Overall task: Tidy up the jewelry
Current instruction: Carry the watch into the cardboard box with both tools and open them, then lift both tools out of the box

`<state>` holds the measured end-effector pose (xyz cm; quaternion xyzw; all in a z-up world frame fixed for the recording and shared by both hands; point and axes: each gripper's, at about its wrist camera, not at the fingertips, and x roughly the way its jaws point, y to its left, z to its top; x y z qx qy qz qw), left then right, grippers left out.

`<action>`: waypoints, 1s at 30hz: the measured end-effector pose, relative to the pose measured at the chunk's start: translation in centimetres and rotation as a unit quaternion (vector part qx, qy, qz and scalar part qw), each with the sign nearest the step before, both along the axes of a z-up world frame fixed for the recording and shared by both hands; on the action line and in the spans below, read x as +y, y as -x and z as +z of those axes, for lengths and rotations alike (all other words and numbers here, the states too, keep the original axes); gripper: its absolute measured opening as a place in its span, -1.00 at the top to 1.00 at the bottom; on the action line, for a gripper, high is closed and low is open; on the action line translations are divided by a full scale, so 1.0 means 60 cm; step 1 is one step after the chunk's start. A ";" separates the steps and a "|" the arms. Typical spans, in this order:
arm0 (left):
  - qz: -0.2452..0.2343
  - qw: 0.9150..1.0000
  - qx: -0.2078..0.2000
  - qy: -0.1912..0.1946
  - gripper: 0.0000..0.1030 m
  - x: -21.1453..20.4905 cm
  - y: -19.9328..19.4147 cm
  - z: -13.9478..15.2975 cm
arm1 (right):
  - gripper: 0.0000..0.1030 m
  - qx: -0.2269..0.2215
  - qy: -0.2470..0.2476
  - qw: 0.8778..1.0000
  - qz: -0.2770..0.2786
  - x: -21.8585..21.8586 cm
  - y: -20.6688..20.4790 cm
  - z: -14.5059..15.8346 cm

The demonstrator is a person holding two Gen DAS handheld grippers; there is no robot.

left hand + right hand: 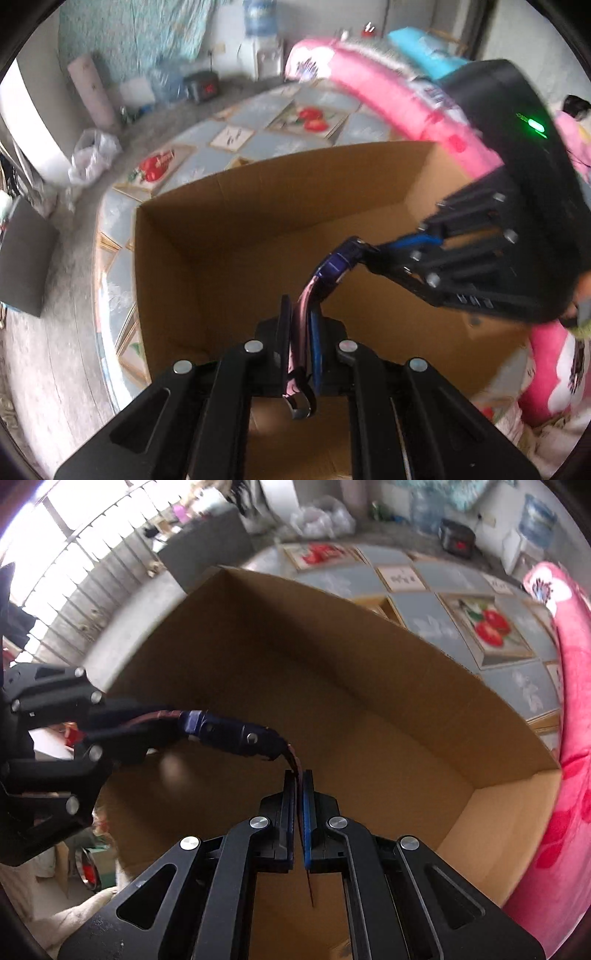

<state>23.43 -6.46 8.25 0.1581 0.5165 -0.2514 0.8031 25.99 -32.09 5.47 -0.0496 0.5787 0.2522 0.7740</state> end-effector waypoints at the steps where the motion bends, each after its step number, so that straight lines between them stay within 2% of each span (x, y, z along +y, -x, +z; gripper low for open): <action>1: 0.006 1.000 0.003 -0.010 0.78 -0.007 -0.016 -0.012 | 0.92 0.006 0.008 1.000 -0.005 0.000 -0.011 -0.006; 3: 0.017 0.999 0.003 -0.040 0.64 -0.022 -0.048 -0.032 | 0.82 0.006 0.025 0.999 -0.027 -0.008 -0.032 -0.013; 5: 0.024 0.998 -0.010 -0.065 0.31 -0.037 -0.073 -0.046 | 0.82 -0.002 0.025 0.999 -0.040 -0.016 -0.052 -0.018; 7: 0.026 0.996 -0.034 -0.072 0.14 -0.045 -0.084 -0.045 | 0.81 0.000 0.018 0.998 -0.053 -0.025 -0.060 -0.019; 8: 0.032 0.996 -0.050 -0.069 0.04 -0.046 -0.090 -0.043 | 0.79 0.016 0.015 0.998 -0.058 -0.030 -0.063 -0.019; 9: 0.040 0.995 -0.058 -0.065 0.02 -0.044 -0.097 -0.038 | 0.79 0.011 0.004 0.998 -0.064 -0.037 -0.063 -0.014; 12: 0.065 0.995 -0.074 -0.029 0.00 -0.032 -0.107 -0.016 | 0.79 -0.013 -0.008 0.997 -0.077 -0.055 -0.054 0.000; 15: 0.087 0.991 -0.103 0.012 -0.17 -0.003 -0.088 0.022 | 0.79 -0.038 -0.040 0.994 -0.090 -0.080 -0.034 0.027; 16: 0.092 0.989 -0.110 0.019 -0.28 0.002 -0.082 0.032 | 0.78 -0.049 -0.049 0.993 -0.096 -0.089 -0.024 0.038; 17: 0.099 0.987 -0.122 0.030 -0.41 0.019 -0.068 0.050 | 0.71 -0.059 -0.062 0.991 -0.101 -0.098 -0.011 0.050; 19: 0.112 0.983 -0.138 0.039 -0.52 0.047 -0.045 0.075 | 0.56 -0.084 -0.089 0.986 -0.117 -0.124 0.015 0.081; 21: 0.130 0.978 -0.157 0.043 -0.62 0.081 -0.016 0.098 | 0.30 -0.119 -0.112 0.976 -0.143 -0.152 0.049 0.121; 23: 0.152 0.973 -0.166 0.048 -0.76 0.120 0.016 0.106 | -0.15 -0.156 -0.125 0.965 -0.171 -0.176 0.083 0.145; 26: 0.171 0.975 -0.130 0.059 -0.78 0.160 0.047 0.073 | -0.32 -0.206 -0.111 0.948 -0.215 -0.205 0.155 0.159; 28: 0.182 0.977 -0.093 0.062 -0.78 0.172 0.059 0.035 | -0.37 -0.197 -0.113 0.945 -0.235 -0.218 0.185 0.141; 30: 0.192 0.977 -0.052 0.076 -0.78 0.180 0.070 -0.007 | -0.37 -0.163 -0.121 0.947 -0.247 -0.220 0.201 0.107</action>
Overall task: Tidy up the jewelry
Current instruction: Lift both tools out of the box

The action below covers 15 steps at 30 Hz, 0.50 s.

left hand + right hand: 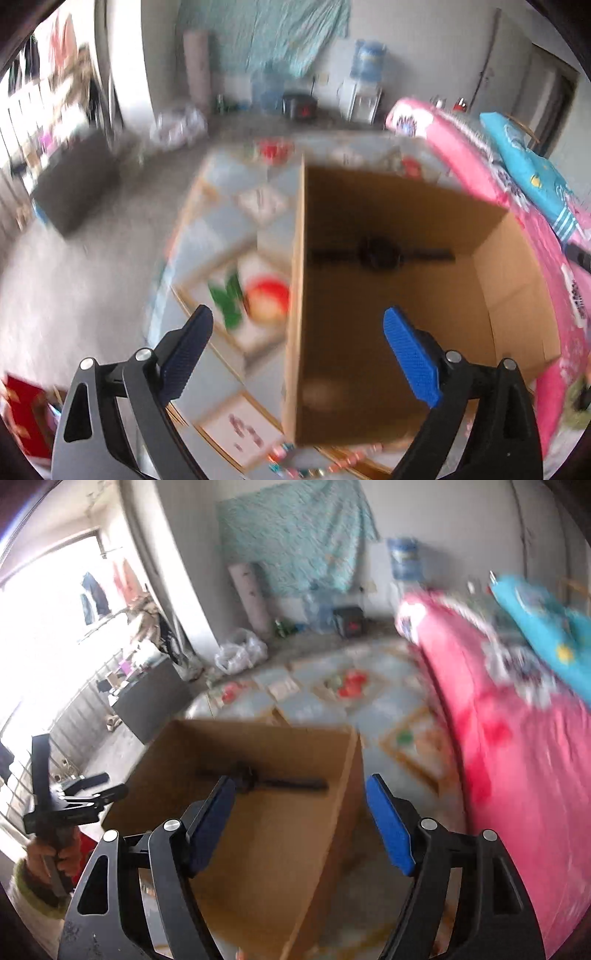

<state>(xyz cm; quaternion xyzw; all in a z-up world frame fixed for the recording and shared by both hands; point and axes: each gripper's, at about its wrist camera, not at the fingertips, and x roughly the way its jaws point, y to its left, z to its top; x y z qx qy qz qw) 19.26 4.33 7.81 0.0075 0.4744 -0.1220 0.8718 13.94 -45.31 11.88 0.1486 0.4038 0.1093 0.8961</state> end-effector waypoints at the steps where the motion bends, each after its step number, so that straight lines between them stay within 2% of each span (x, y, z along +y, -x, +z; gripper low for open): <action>1: 0.002 1.000 0.013 0.012 -0.78 0.003 0.005 -0.014 | -0.37 0.011 -0.010 1.000 0.000 0.000 0.008 -0.012; 7: -0.006 0.993 0.067 0.093 -0.79 -0.013 0.030 -0.062 | -0.37 0.075 -0.032 0.997 0.015 0.018 0.014 -0.081; 9: -0.003 0.997 0.053 0.064 -0.79 -0.026 0.041 -0.062 | -0.35 0.095 -0.058 0.993 0.030 0.028 0.020 -0.095; 10: -0.001 0.997 0.053 0.060 -0.79 -0.030 0.044 -0.063 | -0.35 0.092 -0.048 0.994 0.027 0.033 0.024 -0.091; 12: 0.000 0.996 0.058 0.066 -0.79 -0.033 0.054 -0.063 | -0.35 0.089 -0.031 0.995 0.025 0.036 0.029 -0.085; 15: -0.001 0.996 0.060 0.067 -0.79 -0.036 0.075 -0.062 | -0.35 0.092 -0.034 0.995 0.029 0.031 0.031 -0.088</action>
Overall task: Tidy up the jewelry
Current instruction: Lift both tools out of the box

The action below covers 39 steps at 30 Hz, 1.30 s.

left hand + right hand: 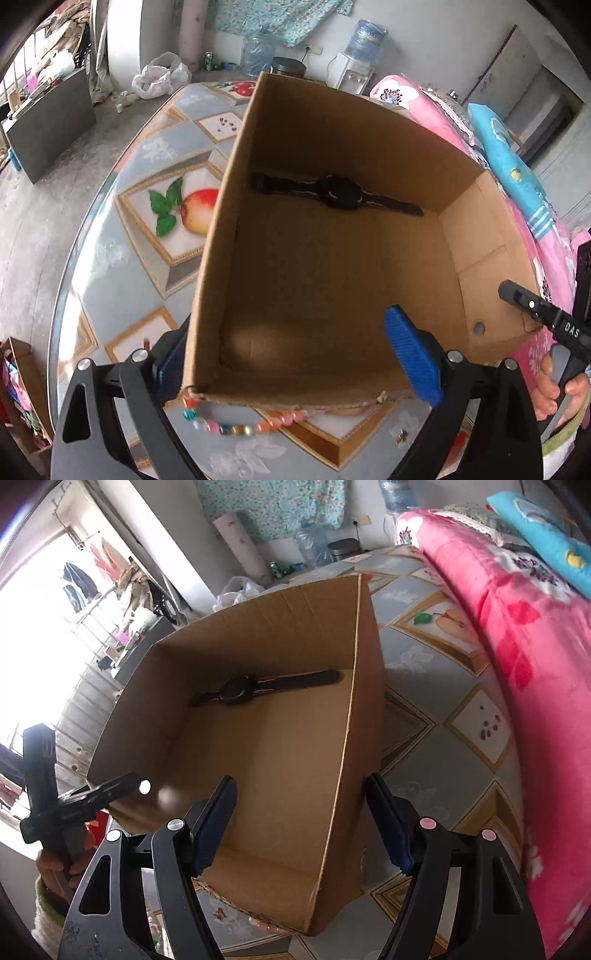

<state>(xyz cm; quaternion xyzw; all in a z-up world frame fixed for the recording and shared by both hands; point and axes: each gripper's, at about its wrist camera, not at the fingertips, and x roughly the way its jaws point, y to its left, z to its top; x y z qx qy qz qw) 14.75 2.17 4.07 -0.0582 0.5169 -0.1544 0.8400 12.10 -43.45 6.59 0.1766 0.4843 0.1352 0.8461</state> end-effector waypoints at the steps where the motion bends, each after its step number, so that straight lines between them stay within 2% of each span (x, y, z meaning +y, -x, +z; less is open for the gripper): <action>1: -0.001 1.000 0.000 0.001 -0.79 0.001 0.008 0.001 | -0.35 0.001 -0.001 1.000 0.001 0.000 0.002 -0.001; 11: -0.002 1.000 -0.008 0.011 -0.79 -0.001 0.082 0.003 | -0.35 0.005 -0.010 1.000 -0.005 -0.013 0.056 -0.011; 20: -0.005 1.000 -0.009 0.013 -0.79 -0.002 0.035 0.009 | -0.35 0.004 -0.014 1.000 -0.011 -0.011 0.019 -0.014; 26: -0.007 1.000 -0.015 0.026 -0.80 0.010 0.041 0.003 | -0.35 -0.004 -0.027 1.000 -0.010 -0.017 0.026 -0.015; 28: -0.003 0.999 -0.027 0.030 -0.80 0.019 0.046 0.008 | -0.35 -0.008 -0.042 0.999 -0.016 -0.024 0.030 -0.014; 31: 0.018 0.997 -0.080 0.009 -0.82 0.036 0.070 0.030 | -0.35 -0.027 -0.031 0.998 -0.047 -0.040 0.047 -0.003; 33: 0.032 0.992 -0.125 -0.007 -0.82 0.054 0.099 0.051 | -0.35 -0.043 -0.019 0.996 -0.076 -0.057 0.067 0.005; 36: 0.048 0.985 -0.165 -0.031 -0.83 0.080 0.141 0.064 | -0.37 -0.058 0.006 0.992 -0.112 -0.075 0.102 0.014; 39: 0.050 0.984 -0.161 -0.049 -0.85 0.096 0.166 0.050 | -0.45 -0.067 0.028 0.990 -0.119 -0.076 0.137 0.019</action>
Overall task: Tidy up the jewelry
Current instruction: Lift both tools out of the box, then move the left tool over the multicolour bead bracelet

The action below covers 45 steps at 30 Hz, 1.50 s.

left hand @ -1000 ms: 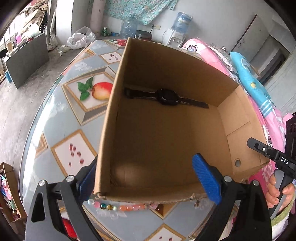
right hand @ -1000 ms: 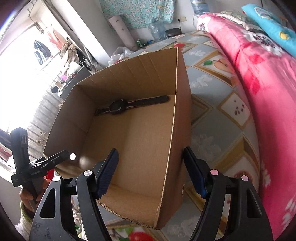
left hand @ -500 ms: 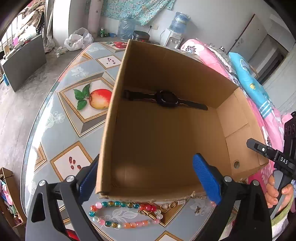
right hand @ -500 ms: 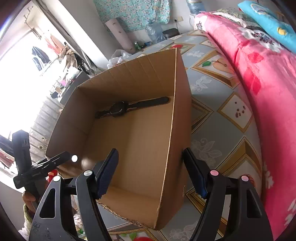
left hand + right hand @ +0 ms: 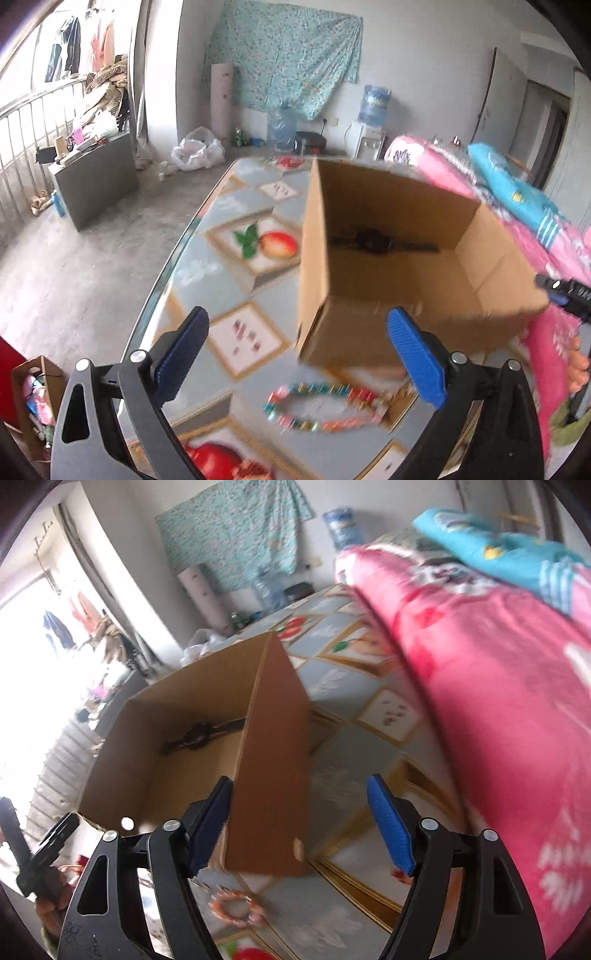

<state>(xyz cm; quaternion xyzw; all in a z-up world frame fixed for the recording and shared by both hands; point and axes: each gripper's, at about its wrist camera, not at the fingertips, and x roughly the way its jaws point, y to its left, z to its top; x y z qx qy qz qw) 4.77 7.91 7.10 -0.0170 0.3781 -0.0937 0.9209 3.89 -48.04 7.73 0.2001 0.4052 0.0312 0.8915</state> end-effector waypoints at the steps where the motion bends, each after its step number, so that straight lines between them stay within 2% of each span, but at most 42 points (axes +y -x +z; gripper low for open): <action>1: 0.002 1.000 0.010 -0.013 -0.85 0.002 0.007 -0.012 | -0.46 -0.001 0.010 1.000 0.001 0.005 0.010 0.002; 4: 0.015 0.998 0.030 -0.052 -0.85 0.002 0.014 -0.044 | -0.49 -0.016 0.058 0.998 -0.003 0.030 0.044 0.015; 7: 0.020 0.995 0.052 -0.079 -0.85 0.002 0.013 -0.078 | -0.57 -0.028 0.086 0.996 0.021 0.054 0.064 0.029; 10: 0.013 0.991 0.080 -0.102 -0.85 -0.005 0.006 -0.112 | -0.67 -0.055 0.146 0.987 0.044 0.090 0.083 0.047; 13: 0.010 0.987 0.102 -0.127 -0.85 -0.010 0.000 -0.141 | -0.74 -0.054 0.144 0.984 0.084 0.124 0.090 0.040; 16: 0.009 0.987 0.104 -0.121 -0.85 -0.004 0.006 -0.149 | -0.80 -0.031 0.135 0.983 0.118 0.156 0.084 0.017; 20: -0.001 0.988 0.111 -0.109 -0.89 0.008 0.015 -0.154 | -0.84 -0.005 0.150 0.978 0.146 0.201 0.072 -0.013; 23: -0.012 0.988 0.111 -0.107 -0.89 0.011 0.026 -0.155 | -0.84 -0.006 0.168 0.972 0.166 0.239 0.064 -0.022; 32: -0.019 0.989 0.110 -0.094 -0.89 0.017 0.041 -0.156 | -0.84 -0.013 0.230 0.958 0.172 0.311 0.052 -0.026; 34: -0.022 0.989 0.108 -0.096 -0.89 0.018 0.042 -0.157 | -0.84 -0.036 0.216 0.961 0.170 0.315 0.056 -0.020; 37: -0.022 0.990 0.107 -0.093 -0.89 0.019 0.039 -0.158 | -0.84 -0.069 0.151 0.967 0.192 0.312 0.060 -0.017; 45: -0.029 0.990 0.107 -0.088 -0.89 0.026 0.040 -0.156 | -0.84 -0.048 0.089 0.974 0.204 0.317 0.049 -0.033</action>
